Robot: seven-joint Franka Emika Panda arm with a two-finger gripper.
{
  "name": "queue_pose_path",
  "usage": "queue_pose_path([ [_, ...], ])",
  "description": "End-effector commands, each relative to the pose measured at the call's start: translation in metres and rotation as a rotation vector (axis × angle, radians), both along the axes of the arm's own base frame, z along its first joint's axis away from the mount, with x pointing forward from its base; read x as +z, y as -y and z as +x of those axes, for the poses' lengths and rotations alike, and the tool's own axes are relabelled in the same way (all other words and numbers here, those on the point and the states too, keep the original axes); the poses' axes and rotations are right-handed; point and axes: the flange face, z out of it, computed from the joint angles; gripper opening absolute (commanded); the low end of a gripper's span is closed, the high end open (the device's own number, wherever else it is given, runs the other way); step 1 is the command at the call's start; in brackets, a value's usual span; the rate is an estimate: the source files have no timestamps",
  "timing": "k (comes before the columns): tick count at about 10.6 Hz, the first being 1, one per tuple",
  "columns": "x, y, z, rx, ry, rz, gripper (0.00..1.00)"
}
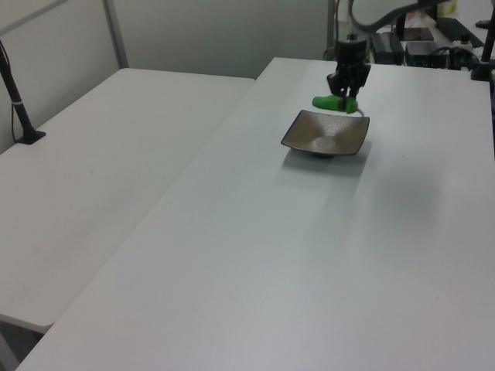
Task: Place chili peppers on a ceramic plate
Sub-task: 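Lift the chili pepper and carry it over the brown plate, then lower the chili pepper onto the plate and open the gripper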
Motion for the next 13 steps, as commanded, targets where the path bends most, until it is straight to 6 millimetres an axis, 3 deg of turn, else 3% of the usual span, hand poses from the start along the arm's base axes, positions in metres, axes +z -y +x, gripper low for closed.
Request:
queue_pose_path([
  [1,-0.028,-0.015,0.011,-0.080,0.063,0.009,0.05],
  [4,-0.058,-0.033,0.023,-0.115,0.092,0.011,0.05],
  [7,-0.072,-0.035,0.023,-0.116,0.086,0.012,0.07],
  [8,-0.073,-0.035,0.023,-0.113,0.081,0.011,0.13],
  [10,-0.072,-0.035,0.022,-0.113,0.075,0.012,0.38],
  [11,-0.072,-0.035,0.022,-0.114,0.075,0.012,0.70],
  [12,-0.069,-0.034,0.021,-0.123,0.077,0.013,0.93],
  [13,-0.065,-0.034,0.022,-0.133,0.082,0.014,1.00],
])
